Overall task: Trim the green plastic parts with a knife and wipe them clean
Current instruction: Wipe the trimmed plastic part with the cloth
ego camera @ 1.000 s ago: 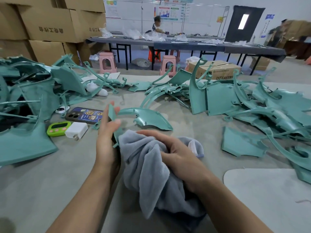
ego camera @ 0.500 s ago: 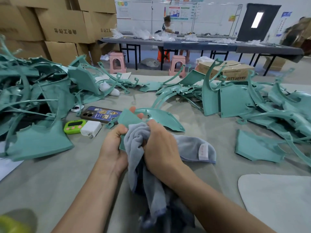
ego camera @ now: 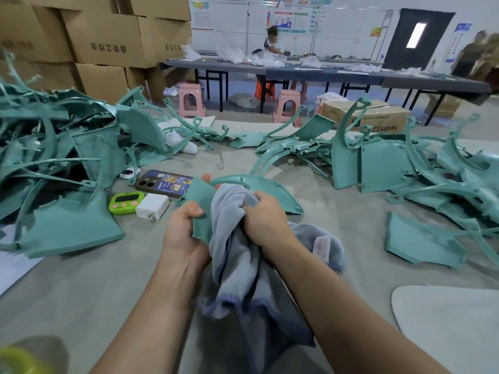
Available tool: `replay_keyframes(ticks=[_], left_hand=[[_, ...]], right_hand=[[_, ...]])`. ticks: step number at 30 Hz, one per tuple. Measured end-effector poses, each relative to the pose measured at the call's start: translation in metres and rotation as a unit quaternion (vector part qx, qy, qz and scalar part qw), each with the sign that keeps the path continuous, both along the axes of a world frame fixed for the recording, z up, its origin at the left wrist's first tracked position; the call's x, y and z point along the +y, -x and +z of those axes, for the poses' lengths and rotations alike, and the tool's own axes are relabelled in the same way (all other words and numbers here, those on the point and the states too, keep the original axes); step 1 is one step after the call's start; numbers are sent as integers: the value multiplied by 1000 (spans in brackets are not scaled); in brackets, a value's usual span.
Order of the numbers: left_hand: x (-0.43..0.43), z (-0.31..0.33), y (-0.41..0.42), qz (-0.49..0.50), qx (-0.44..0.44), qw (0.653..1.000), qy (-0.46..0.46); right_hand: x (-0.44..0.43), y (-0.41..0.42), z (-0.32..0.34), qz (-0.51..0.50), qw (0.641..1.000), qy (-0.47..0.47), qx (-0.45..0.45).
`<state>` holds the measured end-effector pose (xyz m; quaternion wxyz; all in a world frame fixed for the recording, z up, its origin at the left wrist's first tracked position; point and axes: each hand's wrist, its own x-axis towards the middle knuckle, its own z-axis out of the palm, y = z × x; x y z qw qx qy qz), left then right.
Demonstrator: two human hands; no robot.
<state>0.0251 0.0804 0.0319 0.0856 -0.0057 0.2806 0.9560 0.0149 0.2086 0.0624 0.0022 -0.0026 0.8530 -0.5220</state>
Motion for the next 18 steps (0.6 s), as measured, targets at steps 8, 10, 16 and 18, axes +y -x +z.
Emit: replay_keyframes(ticks=[8,10,16,18], left_hand=[[-10,-9,-12,241,242,853,395],[-2,-14,-6,226,274,852,385],[-6,-11,-7,78,10,984,158],[-14,-10,-5,82,-27,985,152]], right_hand=[[6,-29,9,241,960,-82,114],[7,-18,10,164,970,-107,143],[-12,-14,-5,62,974,-137,168],[-4,-27,-5,178,963,-95,177]])
